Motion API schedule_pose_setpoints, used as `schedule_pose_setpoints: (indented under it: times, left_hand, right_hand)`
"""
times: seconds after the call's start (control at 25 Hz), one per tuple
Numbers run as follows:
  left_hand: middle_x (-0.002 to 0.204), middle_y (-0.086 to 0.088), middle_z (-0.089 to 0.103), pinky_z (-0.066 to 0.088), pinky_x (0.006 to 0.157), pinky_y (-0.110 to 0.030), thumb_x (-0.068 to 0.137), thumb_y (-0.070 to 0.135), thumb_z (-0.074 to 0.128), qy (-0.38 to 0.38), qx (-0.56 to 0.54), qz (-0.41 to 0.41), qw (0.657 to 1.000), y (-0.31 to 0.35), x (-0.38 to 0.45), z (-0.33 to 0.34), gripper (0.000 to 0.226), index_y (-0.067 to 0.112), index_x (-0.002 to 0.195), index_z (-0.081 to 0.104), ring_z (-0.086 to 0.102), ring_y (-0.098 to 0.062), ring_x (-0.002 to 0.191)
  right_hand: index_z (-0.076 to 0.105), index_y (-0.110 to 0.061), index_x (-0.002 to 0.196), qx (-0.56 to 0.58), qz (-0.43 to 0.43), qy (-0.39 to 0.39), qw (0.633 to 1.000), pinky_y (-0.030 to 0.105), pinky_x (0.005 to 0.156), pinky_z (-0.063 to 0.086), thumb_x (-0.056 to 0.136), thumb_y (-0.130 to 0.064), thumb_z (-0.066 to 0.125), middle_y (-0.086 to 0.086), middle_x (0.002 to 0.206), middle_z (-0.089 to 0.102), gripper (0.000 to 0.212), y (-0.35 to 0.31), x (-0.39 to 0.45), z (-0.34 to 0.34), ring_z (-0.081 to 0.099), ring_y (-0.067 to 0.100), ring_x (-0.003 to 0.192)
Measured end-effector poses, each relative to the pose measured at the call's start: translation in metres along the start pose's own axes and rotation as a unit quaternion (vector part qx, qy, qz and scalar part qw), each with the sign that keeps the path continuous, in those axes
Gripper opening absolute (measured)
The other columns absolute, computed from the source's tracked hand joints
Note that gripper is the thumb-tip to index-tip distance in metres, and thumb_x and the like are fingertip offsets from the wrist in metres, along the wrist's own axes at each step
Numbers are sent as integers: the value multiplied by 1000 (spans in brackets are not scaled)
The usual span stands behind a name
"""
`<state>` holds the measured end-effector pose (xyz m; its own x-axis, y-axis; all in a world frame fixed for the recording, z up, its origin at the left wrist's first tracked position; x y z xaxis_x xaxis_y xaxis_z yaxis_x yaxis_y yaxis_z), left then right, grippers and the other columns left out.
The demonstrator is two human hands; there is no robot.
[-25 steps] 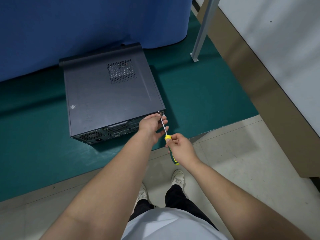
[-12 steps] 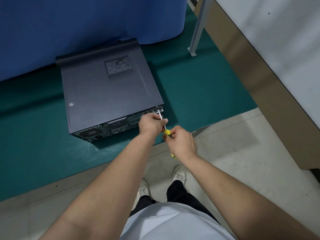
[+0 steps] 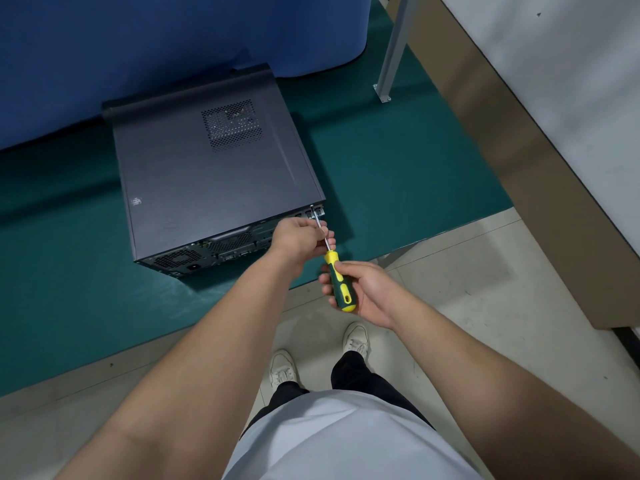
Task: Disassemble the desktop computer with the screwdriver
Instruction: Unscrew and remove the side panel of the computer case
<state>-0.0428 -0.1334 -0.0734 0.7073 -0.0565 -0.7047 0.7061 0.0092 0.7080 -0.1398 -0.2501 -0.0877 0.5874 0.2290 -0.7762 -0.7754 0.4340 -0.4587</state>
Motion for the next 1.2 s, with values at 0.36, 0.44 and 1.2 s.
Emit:
schedule_pose_setpoints:
  times: [0.36, 0.44, 1.2]
  left_hand:
    - [81, -13, 74, 65, 74, -40, 86, 16, 84, 73, 143, 19, 987, -1, 4, -6, 24, 9, 82, 62, 72, -23, 65]
    - [85, -18, 75, 65, 77, -42, 90, 11, 79, 54, 129, 11, 990, 0, 4, -5, 19, 7, 82, 62, 73, -27, 69]
    - [89, -18, 77, 64, 71, -33, 100, 2, 62, -48, 49, -22, 997, -2, 4, -7, 5, -2, 102, 65, 77, -26, 77]
  right_hand:
    - [51, -7, 108, -187, -113, 127, 968, 28, 54, 54, 91, -11, 76, 13, 87, 65, 31, -7, 9, 3, 62, 16, 58]
    - [58, -7, 112, -127, -62, 58, 988, 30, 59, 57, 97, -23, 70, 14, 94, 70, 25, -6, 7, -3, 68, 19, 67]
    - [60, -5, 123, -46, 56, -61, 996, 31, 67, 57, 106, -32, 48, 11, 95, 70, 34, -2, -2, -8, 66, 20, 75]
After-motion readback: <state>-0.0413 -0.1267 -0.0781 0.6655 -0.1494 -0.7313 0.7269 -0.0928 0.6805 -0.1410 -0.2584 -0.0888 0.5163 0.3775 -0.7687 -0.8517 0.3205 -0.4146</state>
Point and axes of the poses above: each hand's wrist, its own x-axis towards the middle knuckle, its own z-axis out of the palm, y = z × x, the point moved 4 cm from there along x, towards the middle knuckle
